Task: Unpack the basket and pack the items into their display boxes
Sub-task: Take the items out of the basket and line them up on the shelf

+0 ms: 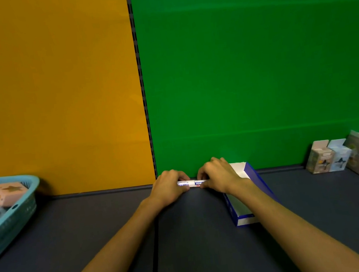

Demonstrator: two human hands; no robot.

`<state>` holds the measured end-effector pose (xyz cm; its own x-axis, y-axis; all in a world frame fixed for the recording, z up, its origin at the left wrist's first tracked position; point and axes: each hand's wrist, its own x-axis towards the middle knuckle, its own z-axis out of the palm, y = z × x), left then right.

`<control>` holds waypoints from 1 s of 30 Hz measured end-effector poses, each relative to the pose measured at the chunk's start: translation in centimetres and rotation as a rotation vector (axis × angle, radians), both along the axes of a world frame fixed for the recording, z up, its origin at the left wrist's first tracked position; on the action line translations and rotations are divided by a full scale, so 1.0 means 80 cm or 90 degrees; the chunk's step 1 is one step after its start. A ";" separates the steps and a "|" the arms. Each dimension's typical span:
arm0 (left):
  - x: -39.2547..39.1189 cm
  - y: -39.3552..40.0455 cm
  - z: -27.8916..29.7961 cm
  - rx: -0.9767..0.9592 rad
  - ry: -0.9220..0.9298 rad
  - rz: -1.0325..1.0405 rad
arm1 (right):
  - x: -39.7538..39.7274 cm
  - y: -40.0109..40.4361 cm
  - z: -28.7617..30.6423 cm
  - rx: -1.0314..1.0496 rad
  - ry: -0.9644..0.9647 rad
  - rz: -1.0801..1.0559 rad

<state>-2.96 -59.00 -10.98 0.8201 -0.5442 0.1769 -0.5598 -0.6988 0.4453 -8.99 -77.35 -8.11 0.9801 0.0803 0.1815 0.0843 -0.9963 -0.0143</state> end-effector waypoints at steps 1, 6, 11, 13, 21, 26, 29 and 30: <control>-0.001 0.001 0.000 0.000 0.003 0.003 | -0.001 0.000 0.000 0.010 0.002 0.002; -0.014 0.002 0.004 0.003 -0.014 0.012 | -0.007 0.000 0.001 0.022 -0.003 0.015; -0.031 0.018 0.021 0.005 -0.073 0.042 | -0.018 0.010 0.013 0.089 -0.041 0.059; -0.044 0.031 0.034 0.019 -0.109 0.064 | -0.023 0.022 0.020 0.103 -0.060 0.084; -0.108 0.125 0.083 0.092 -0.223 0.178 | -0.046 0.106 0.047 0.148 -0.120 0.224; -0.152 0.200 0.101 0.121 -0.246 0.247 | -0.053 0.170 0.062 0.201 -0.130 0.283; -0.175 0.251 0.108 0.105 -0.225 0.281 | -0.055 0.213 0.071 0.208 -0.137 0.307; -0.183 0.268 0.111 0.091 -0.208 0.290 | -0.056 0.229 0.074 0.207 -0.137 0.315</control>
